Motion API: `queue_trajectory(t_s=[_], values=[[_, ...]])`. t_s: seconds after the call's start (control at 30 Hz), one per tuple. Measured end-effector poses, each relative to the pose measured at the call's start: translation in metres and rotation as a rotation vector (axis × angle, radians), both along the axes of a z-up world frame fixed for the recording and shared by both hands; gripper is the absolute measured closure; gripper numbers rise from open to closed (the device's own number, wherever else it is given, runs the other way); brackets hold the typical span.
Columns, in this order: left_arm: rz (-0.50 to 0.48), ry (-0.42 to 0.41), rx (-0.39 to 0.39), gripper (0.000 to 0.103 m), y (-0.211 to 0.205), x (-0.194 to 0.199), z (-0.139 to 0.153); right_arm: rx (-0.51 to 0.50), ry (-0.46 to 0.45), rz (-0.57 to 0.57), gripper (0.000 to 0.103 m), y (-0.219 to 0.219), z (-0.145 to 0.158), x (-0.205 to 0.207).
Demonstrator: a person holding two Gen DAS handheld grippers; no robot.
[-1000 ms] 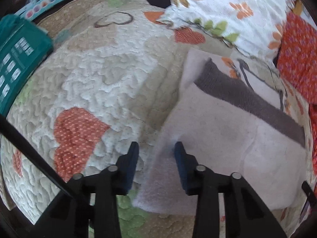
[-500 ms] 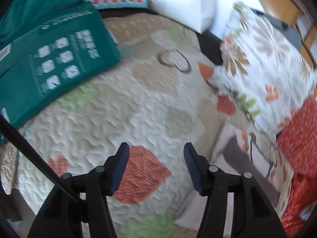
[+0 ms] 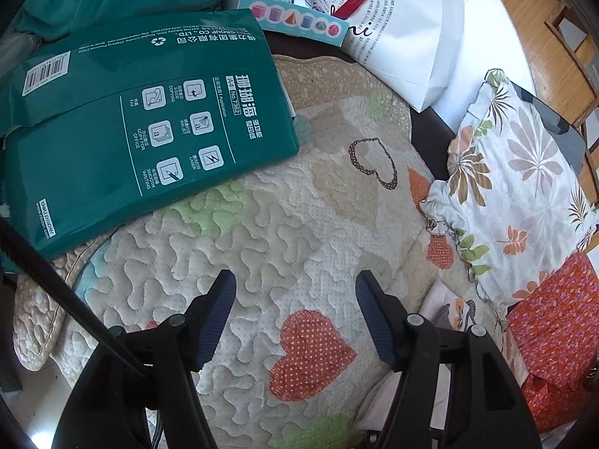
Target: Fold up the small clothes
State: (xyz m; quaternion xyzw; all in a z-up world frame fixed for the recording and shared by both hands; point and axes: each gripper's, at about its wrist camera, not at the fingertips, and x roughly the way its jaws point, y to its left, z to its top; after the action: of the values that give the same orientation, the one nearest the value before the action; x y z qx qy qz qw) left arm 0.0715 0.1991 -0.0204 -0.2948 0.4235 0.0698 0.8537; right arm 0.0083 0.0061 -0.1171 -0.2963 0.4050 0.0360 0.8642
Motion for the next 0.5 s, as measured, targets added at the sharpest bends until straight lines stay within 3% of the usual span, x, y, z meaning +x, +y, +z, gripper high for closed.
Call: queue_trajectory(t_s=[0.07,0.2,0.37,0.5], values=[[0.000,-0.003,0.005,0.038,-0.002,-0.001,0.001,0.042,0.024,-0.018,0.089,-0.001,0.002,0.008],[-0.002,-0.006,0.008,0.038,-0.008,-0.001,0.002,0.284,0.058,-0.110,0.094,-0.043,0.039,0.018],[-0.059,-0.002,0.027,0.038,-0.035,0.000,0.001,0.634,-0.055,-0.366,0.095,-0.196,0.122,-0.001],[-0.122,0.001,0.055,0.038,-0.065,0.001,0.000,0.802,-0.139,-0.597,0.095,-0.330,0.141,-0.070]])
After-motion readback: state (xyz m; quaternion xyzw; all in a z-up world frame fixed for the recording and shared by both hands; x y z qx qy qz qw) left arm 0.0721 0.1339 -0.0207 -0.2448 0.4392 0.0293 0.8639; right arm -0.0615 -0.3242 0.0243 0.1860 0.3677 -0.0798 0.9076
